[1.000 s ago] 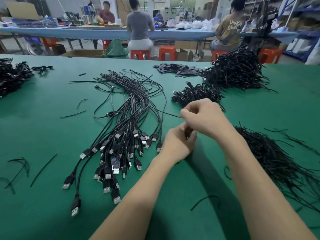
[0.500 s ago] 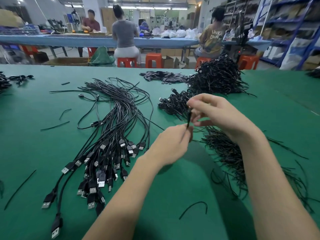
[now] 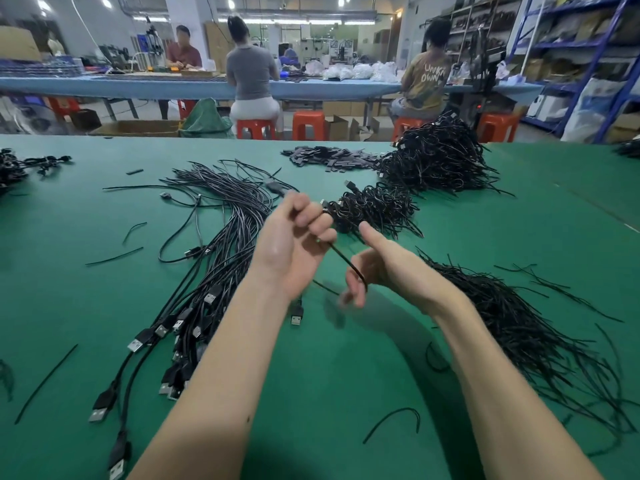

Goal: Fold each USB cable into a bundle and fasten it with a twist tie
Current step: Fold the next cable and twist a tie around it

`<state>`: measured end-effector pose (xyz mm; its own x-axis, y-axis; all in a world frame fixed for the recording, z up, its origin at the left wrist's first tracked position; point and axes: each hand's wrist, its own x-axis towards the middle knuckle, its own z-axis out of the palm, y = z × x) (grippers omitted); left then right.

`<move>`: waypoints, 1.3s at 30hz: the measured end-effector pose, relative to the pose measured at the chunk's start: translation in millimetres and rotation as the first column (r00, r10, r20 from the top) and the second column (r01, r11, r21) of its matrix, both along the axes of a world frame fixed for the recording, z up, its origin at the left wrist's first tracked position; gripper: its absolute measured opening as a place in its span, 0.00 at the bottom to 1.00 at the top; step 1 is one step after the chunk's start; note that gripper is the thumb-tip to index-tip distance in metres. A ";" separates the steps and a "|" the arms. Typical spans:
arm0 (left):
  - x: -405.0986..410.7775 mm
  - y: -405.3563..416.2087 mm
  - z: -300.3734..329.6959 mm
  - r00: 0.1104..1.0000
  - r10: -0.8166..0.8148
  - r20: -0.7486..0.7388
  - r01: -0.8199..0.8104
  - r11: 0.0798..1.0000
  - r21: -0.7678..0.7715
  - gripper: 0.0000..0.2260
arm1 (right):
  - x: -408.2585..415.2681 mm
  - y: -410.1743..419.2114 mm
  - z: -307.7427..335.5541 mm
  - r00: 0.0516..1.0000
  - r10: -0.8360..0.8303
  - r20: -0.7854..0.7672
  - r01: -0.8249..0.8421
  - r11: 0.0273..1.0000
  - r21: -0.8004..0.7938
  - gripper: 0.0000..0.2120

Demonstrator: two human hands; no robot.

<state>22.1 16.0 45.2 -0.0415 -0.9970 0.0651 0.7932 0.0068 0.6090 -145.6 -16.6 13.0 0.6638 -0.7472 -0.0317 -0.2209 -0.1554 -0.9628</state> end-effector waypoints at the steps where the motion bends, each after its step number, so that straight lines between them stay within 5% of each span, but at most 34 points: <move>1: 6.5 -1.5 -1.4 0.999 0.029 -0.042 -0.027 0.999 0.033 0.18 | -7.4 -2.1 5.4 0.997 0.059 0.048 -0.065 0.990 0.128 0.34; 5: 25.8 -1.1 -4.1 0.976 0.024 -0.215 -0.015 0.999 0.042 0.17 | -37.7 -2.5 14.6 0.949 0.314 0.010 -0.299 0.894 0.334 0.14; 7: 32.0 2.8 -2.1 0.980 -0.076 -0.184 0.069 0.997 -0.044 0.14 | -42.5 -2.7 9.3 0.971 0.190 -0.143 -0.147 0.953 0.263 0.10; 9: 32.3 6.3 -1.4 0.977 -0.214 0.012 0.214 0.973 -0.083 0.15 | -41.0 -8.7 3.2 0.952 -0.137 -0.274 0.158 0.986 0.056 0.08; 12: 13.8 10.0 -6.0 0.819 -0.333 0.468 0.381 0.925 -0.008 0.19 | -27.4 -17.9 3.1 0.873 -0.484 -0.061 0.481 0.875 -0.060 0.04; 14: -2.5 9.1 -10.6 0.645 -0.311 0.698 0.341 0.935 0.102 0.21 | -16.6 -16.7 10.1 0.816 -0.557 0.155 0.563 0.826 0.005 0.03; 16: -14.6 3.1 -18.5 0.560 -0.250 0.790 0.220 0.964 0.149 0.22 | -10.6 -11.6 20.4 0.818 -0.499 0.286 0.511 0.859 0.035 0.06; 18: -18.7 -3.6 -24.7 0.660 -0.155 0.735 0.093 0.988 0.124 0.20 | -6.9 -4.5 29.0 0.900 -0.299 0.318 0.309 0.951 0.019 0.06; 21: -8.4 -7.2 -22.5 0.941 -0.125 0.313 0.108 0.992 0.072 0.21 | -5.5 4.7 27.8 0.980 0.031 0.197 -0.057 0.990 0.131 0.02; 24: 11.8 -2.8 -17.6 0.979 -0.201 0.038 0.203 0.979 -0.028 0.24 | -9.5 8.6 11.6 0.979 0.178 -0.103 -0.157 0.970 0.188 0.06; 28: 20.2 7.7 -12.8 0.919 -0.297 0.261 0.316 0.948 -0.036 0.21 | -10.3 -1.0 1.2 0.929 -0.233 -0.289 0.202 0.970 -0.131 0.09; 32: 17.3 9.1 -12.8 0.688 -0.392 0.611 0.459 0.887 0.053 0.21 | -6.3 -3.8 8.6 0.794 -0.596 -0.119 0.407 0.667 -0.624 0.11; 36: -3.6 1.3 -23.3 0.561 -0.191 0.806 0.178 0.978 0.108 0.19 | 1.3 2.0 18.8 0.728 -0.685 0.016 0.426 0.433 -0.794 0.10; 38: -10.6 -2.8 -25.6 0.590 -0.045 0.806 0.022 0.999 0.040 0.18 | 6.6 2.0 21.6 0.773 -0.634 0.036 0.419 0.467 -0.779 0.08; 39: -10.9 -4.7 -25.7 0.654 0.032 0.756 -0.047 0.999 -0.002 0.17 | 8.1 1.6 22.7 0.840 -0.543 0.008 0.394 0.598 -0.698 0.08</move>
<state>11.1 11.3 19.5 -0.0296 -0.9995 0.0134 0.0582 0.0116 0.9982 -137.5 -15.0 35.7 0.2513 -0.8263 0.5040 -0.6072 -0.5401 -0.5828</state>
